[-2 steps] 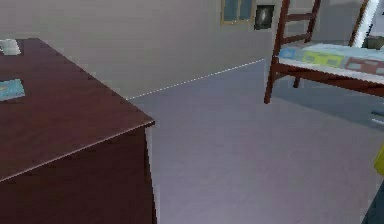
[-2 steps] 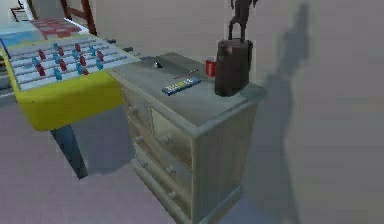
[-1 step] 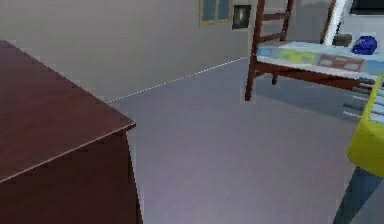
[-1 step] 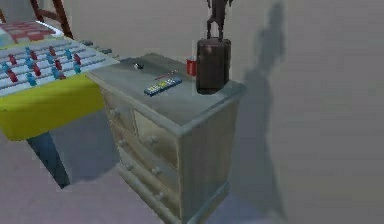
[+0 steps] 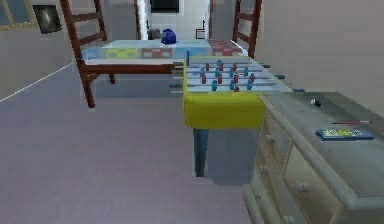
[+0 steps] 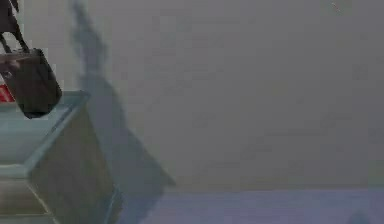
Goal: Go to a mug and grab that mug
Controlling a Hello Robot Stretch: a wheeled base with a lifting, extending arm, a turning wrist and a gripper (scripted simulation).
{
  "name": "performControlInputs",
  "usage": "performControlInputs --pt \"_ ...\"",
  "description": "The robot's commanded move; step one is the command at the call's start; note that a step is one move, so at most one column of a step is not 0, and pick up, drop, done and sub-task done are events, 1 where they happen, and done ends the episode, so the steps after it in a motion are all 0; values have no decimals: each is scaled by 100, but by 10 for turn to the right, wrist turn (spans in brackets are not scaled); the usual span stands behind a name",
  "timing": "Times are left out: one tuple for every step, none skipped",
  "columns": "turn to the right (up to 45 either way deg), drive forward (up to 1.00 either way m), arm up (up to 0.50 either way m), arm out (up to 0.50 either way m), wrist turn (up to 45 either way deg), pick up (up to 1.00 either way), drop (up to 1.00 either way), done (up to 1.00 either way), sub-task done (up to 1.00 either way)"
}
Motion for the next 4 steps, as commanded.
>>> performControlInputs --pt "120 0 0 0 0 0 0 0 0" --pt "0 55 0 0 0 0 0 0 0" --pt "-240 0 0 0 0 0 0 0 0" --pt "0 0 50 0 0 0 0 0 0"
